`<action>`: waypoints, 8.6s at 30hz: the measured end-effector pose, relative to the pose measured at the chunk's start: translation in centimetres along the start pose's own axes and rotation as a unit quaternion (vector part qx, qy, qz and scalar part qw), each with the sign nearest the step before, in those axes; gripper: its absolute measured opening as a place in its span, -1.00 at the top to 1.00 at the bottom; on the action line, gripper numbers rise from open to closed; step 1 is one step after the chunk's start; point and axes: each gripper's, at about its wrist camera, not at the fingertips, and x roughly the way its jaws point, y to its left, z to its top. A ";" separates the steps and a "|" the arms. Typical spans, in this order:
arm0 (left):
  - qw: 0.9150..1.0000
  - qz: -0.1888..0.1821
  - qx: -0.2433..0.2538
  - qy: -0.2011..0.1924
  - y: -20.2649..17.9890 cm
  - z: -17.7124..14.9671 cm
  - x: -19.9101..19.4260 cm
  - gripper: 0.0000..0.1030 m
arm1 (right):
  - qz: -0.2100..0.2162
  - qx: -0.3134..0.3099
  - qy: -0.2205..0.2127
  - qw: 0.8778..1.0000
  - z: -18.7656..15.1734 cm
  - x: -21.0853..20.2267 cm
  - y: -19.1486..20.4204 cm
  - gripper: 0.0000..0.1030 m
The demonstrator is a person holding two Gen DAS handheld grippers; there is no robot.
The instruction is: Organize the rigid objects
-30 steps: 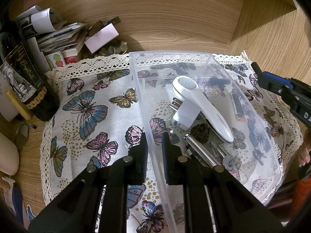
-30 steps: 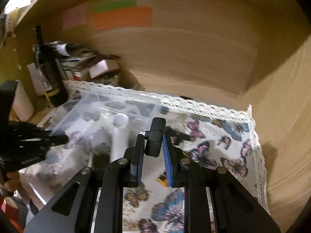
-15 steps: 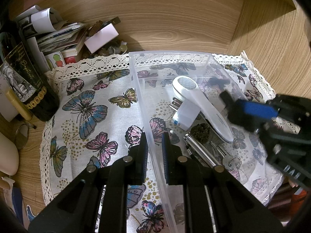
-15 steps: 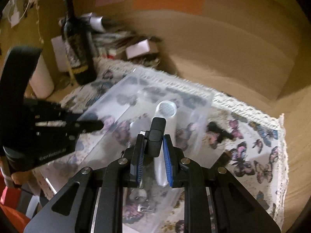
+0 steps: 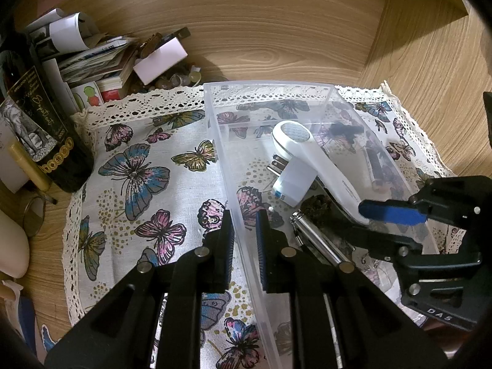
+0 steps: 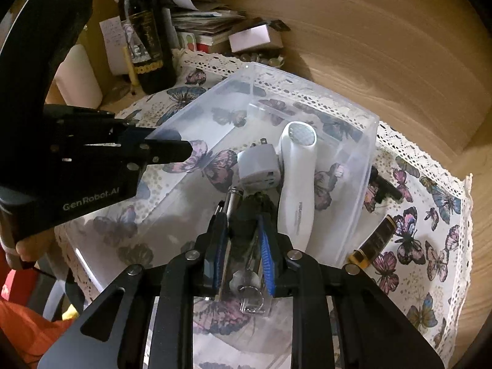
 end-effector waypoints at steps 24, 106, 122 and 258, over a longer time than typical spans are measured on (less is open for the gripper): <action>1.000 0.000 0.000 0.000 0.0 0.0 0.0 0.74 | -0.092 0.153 -0.069 0.982 0.2 -3.9 -10.5 0.51; 1.000 0.001 0.000 0.004 0.3 0.0 0.3 0.74 | -0.008 0.007 0.001 1.000 0.3 0.8 -0.4 0.58; 1.000 0.001 0.001 0.004 0.4 0.0 0.4 0.74 | -0.049 0.049 -0.070 0.995 1.4 -3.9 -3.2 0.41; 1.000 0.003 0.002 0.006 0.6 0.1 0.2 0.74 | -0.090 0.167 0.025 0.982 -4.1 -0.3 -12.1 0.30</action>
